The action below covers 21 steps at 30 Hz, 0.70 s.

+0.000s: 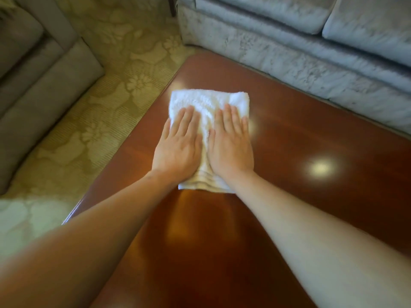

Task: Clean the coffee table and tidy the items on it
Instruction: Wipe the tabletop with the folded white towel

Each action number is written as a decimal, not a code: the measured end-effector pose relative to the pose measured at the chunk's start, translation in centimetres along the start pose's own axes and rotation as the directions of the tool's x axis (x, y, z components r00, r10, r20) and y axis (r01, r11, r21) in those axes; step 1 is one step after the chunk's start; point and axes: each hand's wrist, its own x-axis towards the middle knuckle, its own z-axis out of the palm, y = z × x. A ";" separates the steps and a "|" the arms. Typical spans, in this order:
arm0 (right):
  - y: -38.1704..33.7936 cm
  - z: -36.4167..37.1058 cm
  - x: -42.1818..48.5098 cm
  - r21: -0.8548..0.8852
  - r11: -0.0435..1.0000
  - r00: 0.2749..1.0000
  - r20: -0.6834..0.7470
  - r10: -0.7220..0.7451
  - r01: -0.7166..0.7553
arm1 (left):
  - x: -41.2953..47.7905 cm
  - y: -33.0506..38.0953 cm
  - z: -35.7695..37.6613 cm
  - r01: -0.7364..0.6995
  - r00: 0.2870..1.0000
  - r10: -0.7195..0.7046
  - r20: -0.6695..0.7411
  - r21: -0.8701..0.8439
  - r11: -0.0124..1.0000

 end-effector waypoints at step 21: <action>-2.7 1.5 -3.3 0.081 0.969 0.972 0.027 -0.235 0.232 | -7.4 -2.8 0.6 0.105 0.992 -0.103 -0.070 0.031 0.994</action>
